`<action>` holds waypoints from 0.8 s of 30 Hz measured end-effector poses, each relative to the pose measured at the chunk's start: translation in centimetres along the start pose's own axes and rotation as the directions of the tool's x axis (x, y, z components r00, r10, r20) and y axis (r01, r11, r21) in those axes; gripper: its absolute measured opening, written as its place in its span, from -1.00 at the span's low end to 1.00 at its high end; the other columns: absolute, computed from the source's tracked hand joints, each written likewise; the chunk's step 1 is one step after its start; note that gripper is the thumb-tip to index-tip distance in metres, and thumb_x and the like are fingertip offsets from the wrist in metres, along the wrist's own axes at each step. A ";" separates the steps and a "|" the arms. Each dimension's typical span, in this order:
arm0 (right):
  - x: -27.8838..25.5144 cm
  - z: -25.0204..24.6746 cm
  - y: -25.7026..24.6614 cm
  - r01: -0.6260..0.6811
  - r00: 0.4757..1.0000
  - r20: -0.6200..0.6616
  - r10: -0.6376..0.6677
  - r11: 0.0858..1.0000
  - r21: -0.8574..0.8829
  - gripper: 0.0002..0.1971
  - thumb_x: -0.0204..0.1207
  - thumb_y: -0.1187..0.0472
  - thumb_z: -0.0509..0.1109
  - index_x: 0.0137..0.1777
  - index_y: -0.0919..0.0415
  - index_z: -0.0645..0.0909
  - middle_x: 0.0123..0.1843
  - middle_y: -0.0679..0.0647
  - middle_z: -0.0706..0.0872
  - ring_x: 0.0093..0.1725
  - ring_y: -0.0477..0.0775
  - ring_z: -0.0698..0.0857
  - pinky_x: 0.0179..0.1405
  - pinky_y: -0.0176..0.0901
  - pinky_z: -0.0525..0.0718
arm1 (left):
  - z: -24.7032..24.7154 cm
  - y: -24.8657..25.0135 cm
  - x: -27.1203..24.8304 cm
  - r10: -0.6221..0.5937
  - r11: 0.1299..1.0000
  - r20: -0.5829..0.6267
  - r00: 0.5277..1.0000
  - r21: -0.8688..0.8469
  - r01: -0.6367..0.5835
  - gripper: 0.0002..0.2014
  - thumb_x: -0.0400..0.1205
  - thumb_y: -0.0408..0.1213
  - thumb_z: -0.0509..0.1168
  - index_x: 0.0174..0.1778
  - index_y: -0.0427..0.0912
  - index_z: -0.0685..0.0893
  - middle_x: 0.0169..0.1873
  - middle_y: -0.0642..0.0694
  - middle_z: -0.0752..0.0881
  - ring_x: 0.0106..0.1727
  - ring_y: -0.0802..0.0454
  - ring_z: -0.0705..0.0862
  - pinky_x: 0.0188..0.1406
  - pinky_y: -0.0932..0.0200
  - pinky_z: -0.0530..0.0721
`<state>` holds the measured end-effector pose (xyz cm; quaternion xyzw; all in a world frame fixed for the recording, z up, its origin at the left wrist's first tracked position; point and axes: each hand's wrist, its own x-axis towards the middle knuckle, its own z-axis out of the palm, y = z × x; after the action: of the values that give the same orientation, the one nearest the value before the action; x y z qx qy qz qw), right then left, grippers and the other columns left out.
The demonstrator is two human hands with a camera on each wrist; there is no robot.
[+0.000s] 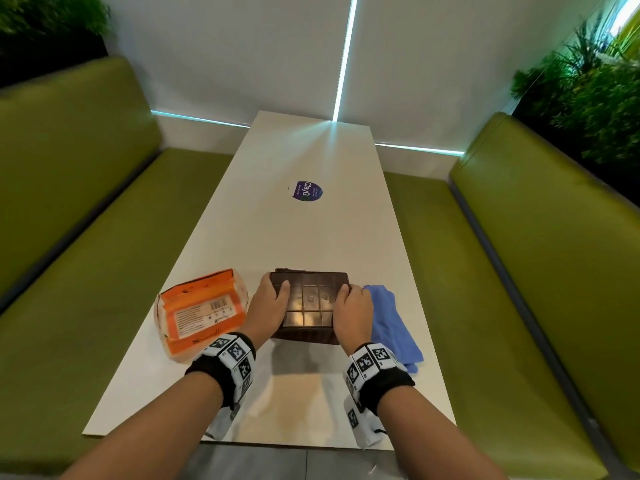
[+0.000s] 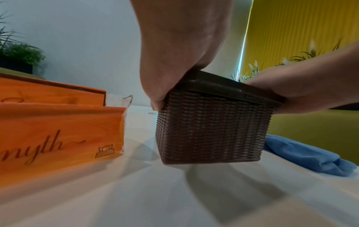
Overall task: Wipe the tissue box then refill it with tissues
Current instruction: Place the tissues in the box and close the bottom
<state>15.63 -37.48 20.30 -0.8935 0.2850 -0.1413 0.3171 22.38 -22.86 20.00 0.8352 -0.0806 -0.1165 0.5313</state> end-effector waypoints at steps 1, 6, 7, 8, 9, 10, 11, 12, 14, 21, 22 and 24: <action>0.0 0.1 0.1 -0.013 1.000 -0.025 0.013 1.000 -0.027 -0.64 0.74 0.12 0.03 0.12 0.38 0.55 0.08 0.27 0.67 0.09 0.24 0.66 0.00 -0.08 0.58 | 0.0 0.2 -0.1 0.012 1.000 0.009 1.000 -0.001 -0.012 -0.70 0.77 -0.12 0.09 0.37 -0.14 0.43 0.17 -0.09 0.65 0.20 -0.08 0.66 0.28 -0.09 0.63; -0.4 0.4 0.6 -0.118 0.992 -0.045 0.118 0.993 0.001 -0.57 0.74 -0.02 0.00 0.04 0.33 0.54 -0.11 0.21 0.76 -0.19 0.16 0.73 -0.23 -0.02 0.73 | 0.0 0.6 0.0 0.077 0.995 0.045 0.996 0.059 -0.080 -0.77 0.78 -0.14 0.01 0.31 -0.05 0.44 0.09 -0.03 0.67 0.13 -0.02 0.68 0.20 -0.05 0.66; -0.4 0.4 0.4 -0.115 0.992 -0.051 0.114 0.993 -0.018 -0.57 0.74 -0.02 0.00 0.04 0.33 0.54 -0.11 0.21 0.76 -0.18 0.16 0.73 -0.22 -0.01 0.73 | -0.1 0.7 0.0 0.068 0.994 0.054 0.996 0.085 -0.073 -0.72 0.78 -0.10 -0.01 0.35 -0.06 0.42 0.12 -0.03 0.67 0.14 -0.04 0.68 0.23 -0.07 0.65; -0.6 0.2 0.1 -0.110 0.993 -0.056 0.108 0.994 -0.026 -0.58 0.75 0.00 0.00 0.05 0.34 0.54 -0.08 0.22 0.75 -0.15 0.17 0.72 -0.16 -0.01 0.73 | -0.1 0.5 0.2 0.058 0.992 0.061 0.996 0.110 -0.065 -0.65 0.78 -0.05 -0.04 0.41 -0.07 0.39 0.18 -0.05 0.67 0.18 -0.07 0.67 0.27 -0.10 0.64; -0.6 0.1 -0.1 -0.103 0.993 -0.064 0.101 0.994 -0.030 -0.58 0.75 0.02 0.00 0.08 0.36 0.53 -0.01 0.24 0.73 -0.07 0.18 0.70 -0.06 -0.01 0.70 | -0.2 0.4 0.3 0.048 0.989 0.067 0.997 0.138 -0.057 -0.59 0.77 0.01 -0.08 0.48 -0.07 0.34 0.26 -0.10 0.66 0.23 -0.11 0.67 0.31 -0.14 0.63; -0.4 0.1 -0.2 -0.118 0.991 -0.069 0.118 0.993 0.001 -0.60 0.75 0.06 0.00 0.14 0.39 0.53 0.06 0.27 0.69 0.02 0.21 0.65 0.05 -0.01 0.64 | -0.4 0.3 0.4 0.040 0.986 0.074 0.996 0.162 -0.052 -0.54 0.76 0.04 -0.10 0.53 -0.08 0.30 0.31 -0.15 0.64 0.28 -0.16 0.66 0.32 -0.19 0.62; -0.2 0.2 -0.1 -0.147 0.987 -0.065 0.150 0.988 0.054 -0.62 0.76 0.12 -0.01 0.24 0.40 0.50 0.10 0.28 0.65 0.09 0.22 0.60 0.11 0.00 0.56 | -0.4 0.2 0.5 0.038 0.982 0.075 0.996 0.183 -0.051 -0.53 0.77 0.03 -0.11 0.55 -0.09 0.28 0.33 -0.18 0.64 0.29 -0.18 0.65 0.32 -0.21 0.63; -0.4 0.1 -0.5 -0.186 0.979 -0.051 0.195 0.971 0.149 -0.65 0.76 0.18 -0.02 0.36 0.37 0.44 0.13 0.27 0.62 0.10 0.21 0.57 0.11 -0.01 0.51 | -0.5 0.2 0.6 0.043 0.979 0.076 0.996 0.195 -0.057 -0.54 0.78 0.00 -0.11 0.56 -0.10 0.27 0.32 -0.19 0.64 0.28 -0.19 0.66 0.30 -0.20 0.64; 0.2 -0.2 -0.4 -0.166 0.983 -0.058 0.174 0.978 0.124 -0.62 0.74 0.29 0.02 0.53 0.30 0.26 0.15 0.22 0.59 0.08 0.16 0.54 0.03 -0.05 0.43 | -0.7 0.6 0.5 0.052 0.976 0.072 0.996 0.207 -0.066 -0.57 0.80 -0.06 -0.10 0.54 -0.14 0.31 0.27 -0.19 0.67 0.18 -0.14 0.68 0.23 -0.11 0.67; 1.2 -0.6 -1.3 -0.075 0.980 -0.174 0.101 0.985 0.155 -0.70 0.74 0.20 0.09 0.14 0.43 0.55 0.13 0.29 0.55 0.00 0.13 0.49 0.13 -0.08 0.54 | -1.0 1.2 1.4 -0.010 0.983 0.076 0.997 0.184 -0.005 -0.50 0.81 -0.10 -0.10 0.68 -0.13 0.10 0.23 -0.26 0.67 0.03 -0.12 0.64 0.06 0.04 0.60; 1.5 -0.4 -1.3 -0.114 0.976 -0.169 0.140 0.981 0.156 -0.69 0.75 0.20 0.08 0.14 0.43 0.56 0.14 0.29 0.56 -0.02 0.10 0.46 0.06 -0.18 0.48 | -0.9 1.3 1.5 -0.008 0.983 0.086 0.996 0.185 -0.008 -0.50 0.81 -0.09 -0.10 0.69 -0.12 0.08 0.25 -0.27 0.67 0.07 -0.14 0.65 0.12 0.01 0.62; 1.7 -0.4 -1.3 -0.222 0.961 -0.129 0.244 0.961 0.166 -0.67 0.75 0.21 0.05 0.19 0.44 0.55 0.20 0.33 0.56 0.02 0.17 0.48 0.00 -0.15 0.39 | -0.7 1.5 1.6 -0.020 0.979 0.104 0.994 0.205 -0.002 -0.47 0.81 -0.08 -0.08 0.70 -0.13 0.06 0.34 -0.28 0.63 0.26 -0.21 0.64 0.27 -0.01 0.58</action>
<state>17.35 -37.85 21.54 -0.8143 0.3997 -0.1897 0.3756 24.07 -23.23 21.47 0.8784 -0.1164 -0.1540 0.4372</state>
